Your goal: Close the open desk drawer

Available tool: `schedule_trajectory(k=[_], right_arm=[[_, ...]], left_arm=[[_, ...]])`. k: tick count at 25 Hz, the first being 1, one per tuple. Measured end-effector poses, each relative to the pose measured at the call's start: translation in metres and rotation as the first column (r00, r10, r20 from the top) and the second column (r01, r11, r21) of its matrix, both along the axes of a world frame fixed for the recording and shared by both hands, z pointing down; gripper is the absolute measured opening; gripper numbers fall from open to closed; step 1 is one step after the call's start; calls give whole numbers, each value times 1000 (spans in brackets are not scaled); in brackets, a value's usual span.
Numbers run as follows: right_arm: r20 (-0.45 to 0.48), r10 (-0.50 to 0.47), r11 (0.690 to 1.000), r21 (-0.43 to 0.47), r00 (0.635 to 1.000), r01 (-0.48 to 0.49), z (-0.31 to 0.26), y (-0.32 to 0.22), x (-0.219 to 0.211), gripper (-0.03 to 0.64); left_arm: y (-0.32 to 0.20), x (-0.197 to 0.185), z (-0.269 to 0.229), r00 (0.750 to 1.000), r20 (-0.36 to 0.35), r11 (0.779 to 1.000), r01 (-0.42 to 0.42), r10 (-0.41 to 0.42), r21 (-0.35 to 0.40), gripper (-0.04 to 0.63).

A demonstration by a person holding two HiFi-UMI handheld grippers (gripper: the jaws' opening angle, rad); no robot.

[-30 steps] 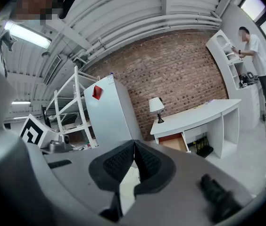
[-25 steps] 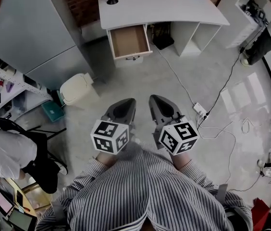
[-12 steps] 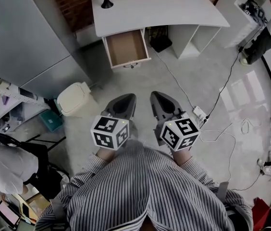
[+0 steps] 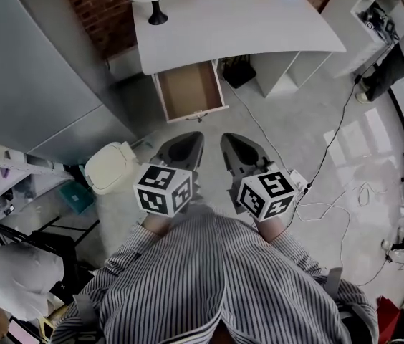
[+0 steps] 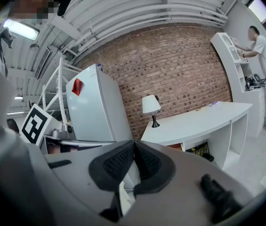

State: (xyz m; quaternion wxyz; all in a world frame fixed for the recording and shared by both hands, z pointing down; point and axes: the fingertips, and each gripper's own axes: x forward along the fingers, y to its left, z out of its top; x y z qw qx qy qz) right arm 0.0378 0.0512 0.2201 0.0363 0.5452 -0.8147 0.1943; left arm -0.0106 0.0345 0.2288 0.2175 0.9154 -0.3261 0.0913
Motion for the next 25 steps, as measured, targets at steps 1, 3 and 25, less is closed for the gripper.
schedule_trajectory(k=[1,3,25], right_arm=[[-1,4,1000,1,1000,-4,0,-9,0,17],[0,14,1000,3,1000,-14,0,-27,1,17],[-11,16,998,-61,1000,-17,20,-118,2,17]], left_arm=[[-9,1,-1,1000,2,1000,-6,6,3,12],[-27,3,-2,1000,8,1000,-21,21,13,12],[-121,9,14,999,-28,999,-30,30,-29,12]])
